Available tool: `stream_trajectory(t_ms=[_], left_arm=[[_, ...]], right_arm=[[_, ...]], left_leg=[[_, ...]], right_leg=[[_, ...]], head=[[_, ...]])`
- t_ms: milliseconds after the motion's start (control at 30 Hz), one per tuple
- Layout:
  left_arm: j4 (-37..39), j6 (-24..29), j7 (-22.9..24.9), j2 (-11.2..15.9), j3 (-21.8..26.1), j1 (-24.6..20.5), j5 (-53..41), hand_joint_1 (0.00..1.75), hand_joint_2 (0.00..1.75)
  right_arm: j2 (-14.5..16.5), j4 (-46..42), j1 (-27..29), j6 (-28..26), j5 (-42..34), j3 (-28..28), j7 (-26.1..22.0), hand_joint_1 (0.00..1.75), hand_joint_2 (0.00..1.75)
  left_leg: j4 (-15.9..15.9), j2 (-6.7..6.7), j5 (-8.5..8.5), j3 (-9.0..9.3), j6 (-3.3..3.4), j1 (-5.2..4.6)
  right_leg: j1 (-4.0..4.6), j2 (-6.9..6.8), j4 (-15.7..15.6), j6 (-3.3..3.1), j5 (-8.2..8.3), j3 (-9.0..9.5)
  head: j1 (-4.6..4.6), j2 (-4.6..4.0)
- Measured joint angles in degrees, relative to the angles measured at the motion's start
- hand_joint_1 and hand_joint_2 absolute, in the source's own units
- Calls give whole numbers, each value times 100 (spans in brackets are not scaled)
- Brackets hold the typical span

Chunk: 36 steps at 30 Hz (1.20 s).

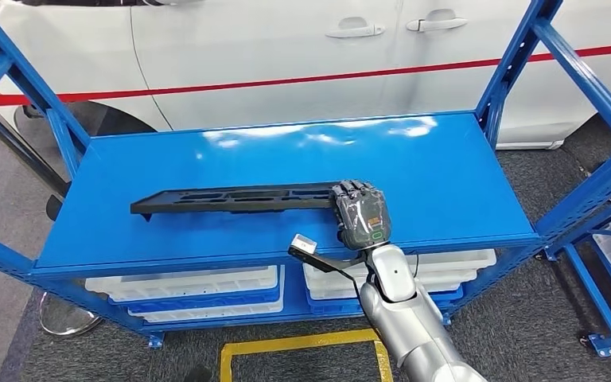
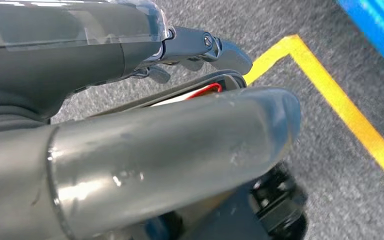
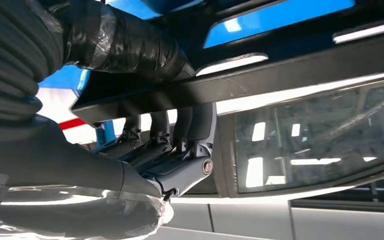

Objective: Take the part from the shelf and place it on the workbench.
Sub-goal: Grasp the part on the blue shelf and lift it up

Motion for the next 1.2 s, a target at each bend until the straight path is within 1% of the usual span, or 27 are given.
stream_trajectory(t_ms=[33, 67, 100, 133, 200, 267, 300, 333, 400, 433, 467, 500, 533, 600, 633, 700, 767, 800, 833, 900, 933, 967, 1000, 1067, 1100, 1133, 1200], left_arm=[[0, 15, -23, 2, 0, -8, 8, 0, 0], [0, 28, -44, 4, 0, -23, 17, 0, 0], [0, 38, -65, 6, 0, -43, 27, 0, 0], [0, 43, -80, 8, 0, -62, 35, 0, 0], [0, 55, -101, 9, 0, -92, 62, 0, 0], [0, 73, -112, 8, 0, -113, 89, 0, 0], [0, 80, -118, 8, 0, -131, 98, 0, 0], [0, 84, -124, 8, 0, -151, 107, 0, 0], [0, 83, -139, 13, 0, -189, 124, 0, 0], [0, 81, -150, 14, 0, -200, 133, 0, 0], [0, 78, -160, 16, 0, -209, 141, 0, 0], [0, 76, -168, 15, -1, -214, 151, 0, 0], [0, 75, -172, 13, -1, -218, 157, 0, 0], [0, 83, -170, 6, -2, -232, 167, 0, 0], [0, 93, -168, 4, -2, -242, 171, 0, 0], [0, 115, -164, 3, -2, -254, 191, 0, 0], [0, 135, -172, 2, -2, -254, 226, 0, 0], [0, 142, -186, 1, -2, -256, 251, 0, 44], [0, 146, -210, -2, -2, -257, 286, 0, 87], [0, 146, -294, -15, 1, -247, 393, 0, 175], [0, 146, -341, -23, 3, -234, 455, 0, 175], [0, 145, -383, -31, 5, -219, 512, 0, 175], [0, 146, -413, -35, 7, -207, 553, 0, 175], [0, 184, -452, -38, 9, -195, 603, 0, 175], [0, 222, -465, -39, 8, -195, 604, 0, 175], [0, 265, -473, -42, 7, -195, 602, 0, 175], [0, 322, -481, -51, 4, -183, 587, 0, 175]], right_arm=[[0, -13, -3, -1, -3, 0, -16, 175, 175], [-1, -28, -14, -1, -11, -2, -32, 175, 175], [-1, -44, -31, -1, -27, -10, -56, 175, 175], [-1, -58, -50, -1, -48, -19, -78, 175, 175], [-1, -86, -80, -1, -93, -45, -116, 175, 175], [-4, -130, -95, -1, -131, -78, -150, 175, 175], [-8, -149, -109, -1, -153, -99, -172, 175, 175], [-14, -167, -122, 0, -178, -121, -195, 175, 175], [-29, -192, -139, 1, -235, -158, -238, 175, 175], [-40, -205, -139, 2, -263, -176, -260, 175, 175], [-50, -220, -139, 2, -287, -194, -276, 175, 175], [-60, -240, -139, 2, -308, -210, -290, 175, 175], [-67, -272, -139, 2, -323, -224, -299, 175, 175], [-74, -365, -144, 1, -369, -247, -322, 175, 175], [-79, -437, -142, 1, -407, -258, -345, 175, 175], [-96, -626, -127, 1, -492, -289, -408, 175, 175], [-120, -854, -114, 2, -554, -314, -463, 175, 175], [-128, -975, -113, 2, -585, -321, -490, 175, 175], [-133, -1095, -106, 2, -613, -323, -515, 175, 175], [-134, -1414, -58, 2, -681, -323, -605, 175, 175], [-134, -1613, -9, 2, -711, -316, -671, 175, 175], [-133, -1830, 55, 2, -740, -304, -746, 175, 175], [-130, -2059, 122, 3, -768, -284, -825, 175, 175], [-113, -2517, 245, 4, -804, -213, -965, 175, 175], [-104, -2742, 290, 4, -808, -158, -1022, 175, 175], [-96, -2933, 332, 4, -799, -98, -1063, 175, 175], [-91, -3241, 414, 4, -775, 11, -1115, 175, 175]], left_leg=[[-385, 0, 234, 163, 22, 0], [-761, -1, 401, 336, 44, -12], [-1055, -2, 504, 468, 64, -27], [-1220, -4, 536, 536, 79, -43], [-1298, -8, 527, 553, 111, -70], [-1369, -2, 565, 584, 172, -51], [-1406, 3, 584, 602, 203, -40], [-1428, 8, 594, 615, 229, -32], [-1421, 11, 588, 614, 257, -46], [-1413, 10, 580, 614, 267, -50], [-1402, 7, 570, 615, 271, -51], [-1385, 2, 556, 617, 270, -50], [-1363, -3, 536, 621, 261, -47], [-1300, -11, 490, 605, 223, -58], [-1273, -12, 475, 589, 200, -65], [-1255, -13, 469, 564, 155, -80], [-1222, -8, 422, 543, 104, -74], [-1095, -5, 339, 495, 73, -68], [-861, -2, 208, 393, 43, -58], [-146, -1, -102, 54, -4, -35], [155, -1, -186, -109, -14, -27], [289, -1, -171, -197, -14, -23], [201, -1, -47, -177, -1, -23], [-488, -1, 369, 122, 58, -38], [-850, -2, 517, 294, 91, -59], [-1116, -3, 587, 422, 119, -81], [-1295, -10, 568, 517, 150, -118]], right_leg=[[1, 4, -1, 8, -12, 22], [6, 4, -3, 22, -23, 38], [10, 4, -3, 41, -29, 41], [13, 3, -7, 64, -28, 36], [11, 3, -27, 119, -14, 27], [7, 2, 18, 172, -59, 9], [8, 1, 161, 192, -154, -56], [9, -1, 424, 205, -304, -180], [9, -3, 1137, 220, -624, -533], [8, -4, 1390, 225, -684, -668], [7, -5, 1451, 226, -635, -713], [5, -5, 1302, 224, -489, -654], [1, -7, 972, 218, -277, -503], [1, -8, 317, 194, -18, -203], [6, -5, 131, 179, 23, -125], [24, 7, 49, 140, 10, -107], [11, 12, 26, 85, 22, -88], [-1, 12, 6, 57, 27, -69], [-10, 10, -8, 33, 27, -48], [1, 8, -12, -1, 11, -24], [9, 7, -11, -12, 2, -16], [18, 8, -11, -21, -7, -5], [24, 10, -11, -24, -18, 10], [30, 16, -14, -19, -44, 52], [35, 18, -13, -7, -57, 66], [36, 20, -15, 10, -66, 71], [34, 17, -30, 59, -70, 70]], head=[[1, 0], [1, 0], [2, 0], [2, 0], [2, 0], [3, 0], [4, 0], [5, 0], [5, 0], [5, 0], [5, 0], [6, 0], [6, 0], [4, 0], [4, 0], [4, 0], [3, 0], [2, 0], [2, 0], [2, 0], [3, 0], [2, 0], [2, 0], [3, 0], [3, 0], [3, 0], [2, 0]])
